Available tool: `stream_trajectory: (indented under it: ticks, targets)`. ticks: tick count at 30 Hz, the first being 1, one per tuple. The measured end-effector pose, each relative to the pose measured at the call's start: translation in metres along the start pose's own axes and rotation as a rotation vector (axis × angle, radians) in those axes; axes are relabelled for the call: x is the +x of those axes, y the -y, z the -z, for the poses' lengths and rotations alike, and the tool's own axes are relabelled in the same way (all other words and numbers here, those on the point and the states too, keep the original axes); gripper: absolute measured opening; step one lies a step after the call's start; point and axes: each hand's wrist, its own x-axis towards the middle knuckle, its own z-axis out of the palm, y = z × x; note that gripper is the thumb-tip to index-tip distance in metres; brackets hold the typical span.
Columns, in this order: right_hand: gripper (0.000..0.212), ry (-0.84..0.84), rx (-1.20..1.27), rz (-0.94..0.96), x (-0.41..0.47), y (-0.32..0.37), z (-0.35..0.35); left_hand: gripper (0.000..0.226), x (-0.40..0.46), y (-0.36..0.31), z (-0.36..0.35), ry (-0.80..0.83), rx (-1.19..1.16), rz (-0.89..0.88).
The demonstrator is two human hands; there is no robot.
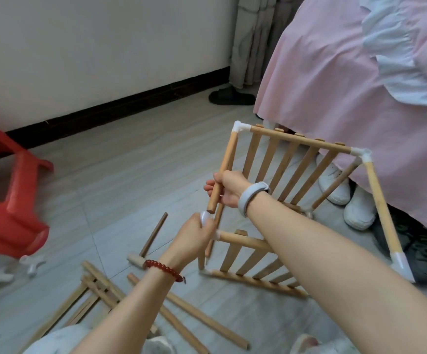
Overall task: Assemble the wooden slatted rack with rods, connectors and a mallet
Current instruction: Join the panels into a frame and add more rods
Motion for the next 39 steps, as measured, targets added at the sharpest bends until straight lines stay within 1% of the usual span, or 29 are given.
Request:
stream_trajectory:
  ticks: [5, 9, 14, 17, 22, 24, 27, 29, 31, 33, 34, 35, 37, 39]
  targets:
    - [0.010, 0.031, 0.025, -0.033, 0.001, -0.004, -0.001, 0.022, 0.005, -0.002, -0.009, -0.002, -0.066, 0.000]
    - [0.021, 0.025, 0.082, -0.061, 0.000, 0.000, 0.003, 0.018, 0.006, -0.004, -0.019, 0.023, -0.090, -0.004]
    - [0.021, 0.022, 0.092, -0.055, 0.003, -0.001, 0.000, 0.019, 0.011, -0.004, -0.020, 0.005, -0.094, -0.004]
    - [0.020, 0.077, 0.140, -0.046, 0.003, -0.007, 0.003, 0.026, 0.008, -0.002, -0.023, -0.013, -0.100, -0.019]
    - [0.027, 0.227, 0.182, -0.103, 0.001, -0.014, 0.015, 0.029, 0.009, -0.003, -0.025, -0.042, -0.085, -0.057]
    - [0.026, 0.268, 0.106, -0.114, 0.001, -0.015, 0.020, 0.030, 0.009, -0.003, -0.026, -0.037, -0.087, -0.053]
    - [0.022, 0.296, -0.159, -0.093, 0.005, -0.007, 0.029, 0.031, 0.009, -0.003, -0.026, -0.017, -0.102, -0.047]
    - [0.015, 0.300, -0.222, -0.097, 0.009, 0.003, 0.032, 0.029, 0.013, -0.007, -0.022, -0.001, -0.128, -0.032]
    - [0.006, 0.280, -0.106, -0.091, 0.016, 0.012, 0.033, 0.024, 0.021, -0.010, -0.021, 0.010, -0.168, 0.019]
    - [0.013, 0.227, 0.161, -0.085, 0.027, 0.022, 0.030, 0.023, 0.029, -0.016, -0.023, -0.016, -0.198, 0.082]
    - [0.017, 0.192, 0.273, -0.086, 0.033, 0.025, 0.028, 0.025, 0.032, -0.019, -0.024, -0.047, -0.200, 0.107]
    - [0.022, 0.155, 0.328, -0.085, 0.039, 0.028, 0.025, 0.032, 0.036, -0.023, -0.026, -0.090, -0.197, 0.117]
    - [0.031, 0.108, 0.306, -0.071, 0.049, 0.031, 0.019, 0.050, 0.041, -0.028, -0.032, -0.188, -0.197, 0.114]
    - [0.036, 0.050, 0.264, -0.033, 0.055, 0.030, 0.012, 0.055, 0.040, -0.030, -0.039, -0.319, -0.254, 0.101]
